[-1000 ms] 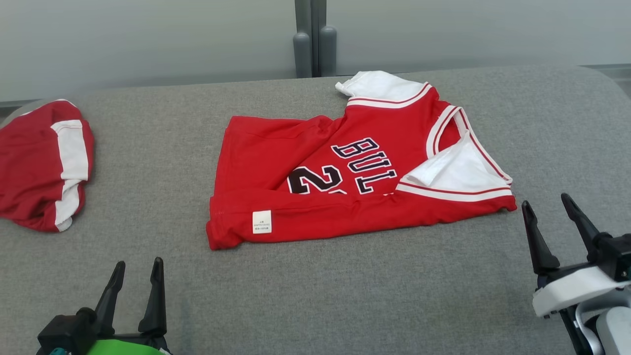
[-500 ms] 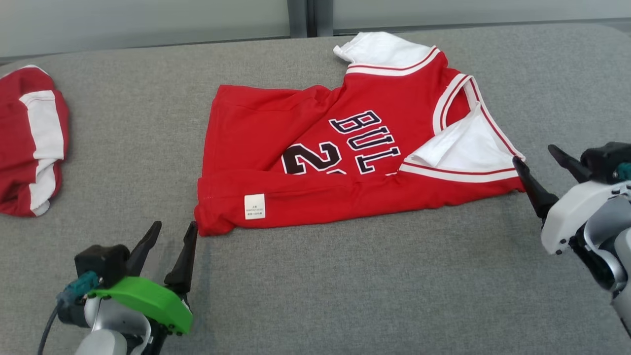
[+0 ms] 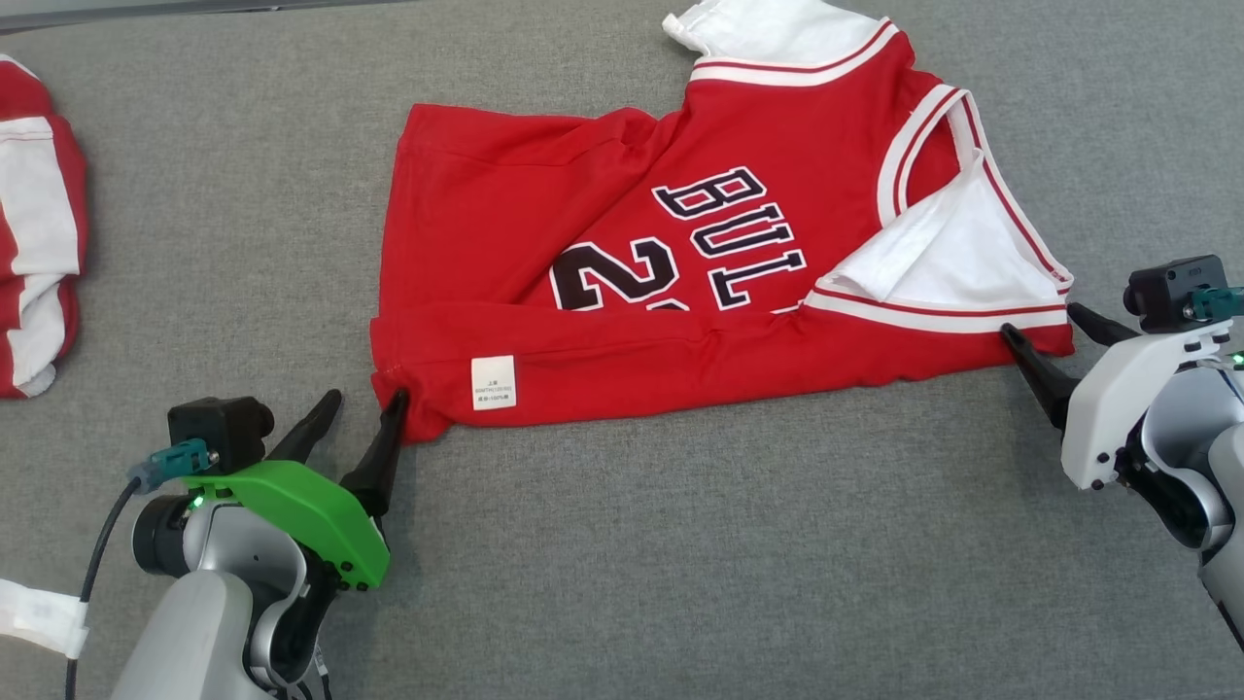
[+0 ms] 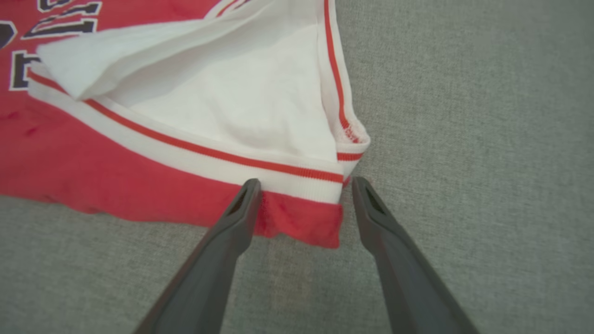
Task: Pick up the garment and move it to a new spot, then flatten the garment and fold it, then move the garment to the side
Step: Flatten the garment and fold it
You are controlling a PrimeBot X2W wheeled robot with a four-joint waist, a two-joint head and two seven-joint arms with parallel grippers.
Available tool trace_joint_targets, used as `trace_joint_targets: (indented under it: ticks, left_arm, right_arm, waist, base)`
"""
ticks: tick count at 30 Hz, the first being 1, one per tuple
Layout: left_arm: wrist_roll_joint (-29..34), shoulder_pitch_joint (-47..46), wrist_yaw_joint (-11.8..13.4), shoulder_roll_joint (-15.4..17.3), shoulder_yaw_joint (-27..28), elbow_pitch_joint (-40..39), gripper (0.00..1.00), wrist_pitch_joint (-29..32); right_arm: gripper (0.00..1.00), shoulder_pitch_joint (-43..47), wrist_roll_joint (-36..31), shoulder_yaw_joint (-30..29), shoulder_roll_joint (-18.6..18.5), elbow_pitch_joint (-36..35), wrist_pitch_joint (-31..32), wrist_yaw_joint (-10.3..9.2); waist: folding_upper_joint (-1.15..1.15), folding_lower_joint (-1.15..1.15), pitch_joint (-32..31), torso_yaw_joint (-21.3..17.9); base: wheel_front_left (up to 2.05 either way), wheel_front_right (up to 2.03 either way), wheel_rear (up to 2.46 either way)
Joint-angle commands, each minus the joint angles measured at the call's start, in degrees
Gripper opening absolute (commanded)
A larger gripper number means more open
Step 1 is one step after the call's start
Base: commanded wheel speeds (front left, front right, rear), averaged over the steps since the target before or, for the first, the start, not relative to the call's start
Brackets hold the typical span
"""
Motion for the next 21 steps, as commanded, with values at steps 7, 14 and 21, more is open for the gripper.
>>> trace_joint_targets:
  ticks: [7, 14, 21]
  left_arm:
    - [-2.6, -3.0, -0.4, 0.7, -0.9, 1.8, 1.0, 1.2]
    - [-5.6, -2.9, -0.5, 0.2, -3.6, 1.7, 1.0, 4.0]
    - [-10.4, -1.0, -0.5, 1.9, -5.3, -1.6, 1.0, 9.5]
  right_arm:
    - [1.0, -2.7, 0.8, 0.9, 0.3, 2.2, -0.6, -0.08]
    - [1.0, -4.0, 1.8, 2.2, 0.1, 4.2, -1.1, -0.08]
    - [1.0, -3.9, 3.4, 3.7, 0.2, 5.4, -0.9, -0.08]
  waist:
    - [0.0, 0.0, 1.4, -0.3]
    - [0.0, 0.0, 1.6, -0.1]
    - [0.0, 0.0, 1.0, 0.2]
  base:
    - [0.0, 0.0, 0.0]
    - [0.0, 0.0, 0.0]
    - [0.0, 0.0, 0.0]
